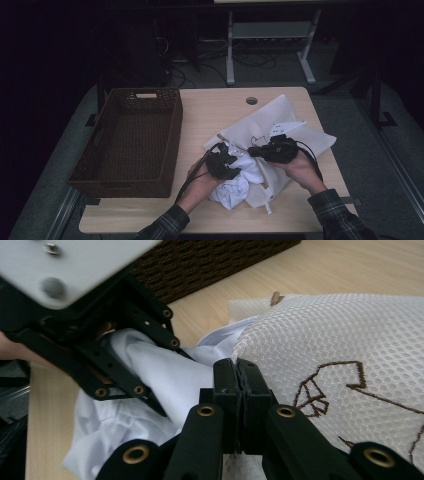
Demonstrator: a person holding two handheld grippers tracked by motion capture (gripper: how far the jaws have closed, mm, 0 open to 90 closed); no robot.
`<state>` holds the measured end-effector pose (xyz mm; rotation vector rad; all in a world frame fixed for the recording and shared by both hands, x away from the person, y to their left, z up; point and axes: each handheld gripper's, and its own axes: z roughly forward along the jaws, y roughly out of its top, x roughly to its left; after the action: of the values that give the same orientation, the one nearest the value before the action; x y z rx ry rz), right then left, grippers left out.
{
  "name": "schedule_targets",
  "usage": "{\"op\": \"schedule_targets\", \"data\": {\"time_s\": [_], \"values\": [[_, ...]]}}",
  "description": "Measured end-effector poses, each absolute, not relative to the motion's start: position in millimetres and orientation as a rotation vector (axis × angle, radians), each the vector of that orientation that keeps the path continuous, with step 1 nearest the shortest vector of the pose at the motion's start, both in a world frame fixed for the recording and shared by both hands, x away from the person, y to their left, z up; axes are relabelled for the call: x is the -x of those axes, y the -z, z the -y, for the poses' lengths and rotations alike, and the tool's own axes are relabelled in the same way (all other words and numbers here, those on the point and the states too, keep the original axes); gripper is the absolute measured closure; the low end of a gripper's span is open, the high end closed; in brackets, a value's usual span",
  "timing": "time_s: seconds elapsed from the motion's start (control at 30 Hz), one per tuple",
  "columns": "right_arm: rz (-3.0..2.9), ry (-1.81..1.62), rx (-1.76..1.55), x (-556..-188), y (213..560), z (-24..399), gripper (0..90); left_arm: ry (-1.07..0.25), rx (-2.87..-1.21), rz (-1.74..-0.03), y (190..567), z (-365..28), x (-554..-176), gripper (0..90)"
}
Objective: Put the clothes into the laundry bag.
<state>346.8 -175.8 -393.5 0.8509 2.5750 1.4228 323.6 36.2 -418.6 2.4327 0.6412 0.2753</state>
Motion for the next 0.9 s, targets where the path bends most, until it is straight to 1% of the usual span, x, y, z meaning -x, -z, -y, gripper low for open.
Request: {"op": "schedule_targets", "data": {"time_s": [0.33, 0.43, 0.63, 0.9], "values": [[-2.541, -1.473, -0.839, -347.3, 388.8, 180.3, 87.8, -0.301, -2.421, -0.531, 410.2, -22.5, -316.0, 68.8], [-2.541, -1.479, -0.835, -346.0, 386.4, 181.2, 87.8, -0.298, -2.426, -0.522, 408.7, -19.0, -317.5, 68.7], [-2.524, -1.471, -0.848, -345.9, 385.8, 188.0, 87.8, -0.315, -2.413, -0.6, 411.3, -21.3, -328.3, 68.7], [-2.513, -1.469, -0.861, -347.7, 385.5, 190.7, 87.8, -0.289, -2.405, -0.686, 413.9, -14.3, -338.7, 68.4]]}}
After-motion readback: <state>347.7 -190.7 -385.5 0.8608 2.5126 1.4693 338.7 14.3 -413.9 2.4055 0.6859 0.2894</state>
